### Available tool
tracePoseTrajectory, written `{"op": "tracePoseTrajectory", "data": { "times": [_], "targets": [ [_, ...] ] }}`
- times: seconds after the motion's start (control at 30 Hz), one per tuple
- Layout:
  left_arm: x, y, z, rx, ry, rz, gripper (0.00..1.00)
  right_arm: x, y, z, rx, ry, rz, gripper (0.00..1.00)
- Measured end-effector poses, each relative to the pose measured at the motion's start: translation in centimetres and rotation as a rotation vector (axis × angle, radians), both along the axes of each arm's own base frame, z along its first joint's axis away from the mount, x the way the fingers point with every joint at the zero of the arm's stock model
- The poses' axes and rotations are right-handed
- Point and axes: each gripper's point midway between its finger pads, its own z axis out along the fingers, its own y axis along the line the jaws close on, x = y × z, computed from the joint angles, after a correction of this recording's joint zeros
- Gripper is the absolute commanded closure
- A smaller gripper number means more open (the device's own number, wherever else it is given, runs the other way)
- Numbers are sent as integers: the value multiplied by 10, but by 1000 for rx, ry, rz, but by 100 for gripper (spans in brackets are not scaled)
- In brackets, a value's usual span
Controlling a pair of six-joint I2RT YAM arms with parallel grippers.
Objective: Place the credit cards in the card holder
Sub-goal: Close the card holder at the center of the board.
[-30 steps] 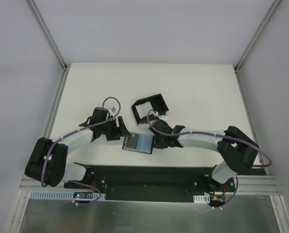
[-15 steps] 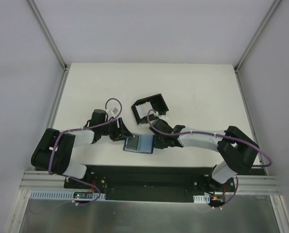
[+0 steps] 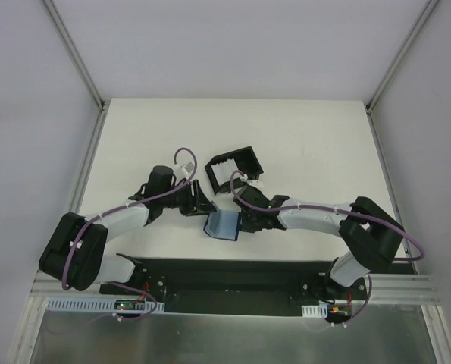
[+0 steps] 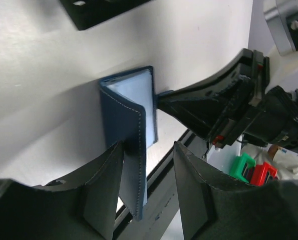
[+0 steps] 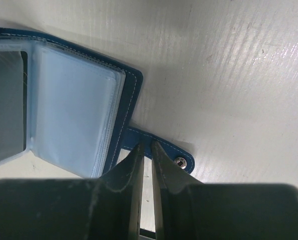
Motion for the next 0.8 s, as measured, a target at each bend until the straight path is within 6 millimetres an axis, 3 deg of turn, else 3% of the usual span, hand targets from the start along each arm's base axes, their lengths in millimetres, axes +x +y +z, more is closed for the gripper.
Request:
{"op": "tracePoseTrajectory", "data": {
  "times": [0.3, 0.57, 0.67, 0.8],
  "targets": [
    [-20, -40, 4, 32, -22, -119, 60, 0, 0, 1, 24, -12, -12, 85],
    [-23, -42, -22, 91, 52, -115, 61, 1, -2, 5, 112, -64, -50, 81],
    [-24, -43, -29, 102, 81, -114, 68, 0, -7, 6, 114, -74, -57, 80],
    [-22, -50, -34, 108, 103, -131, 69, -1, -11, 7, 114, -79, -60, 80]
  ]
}}
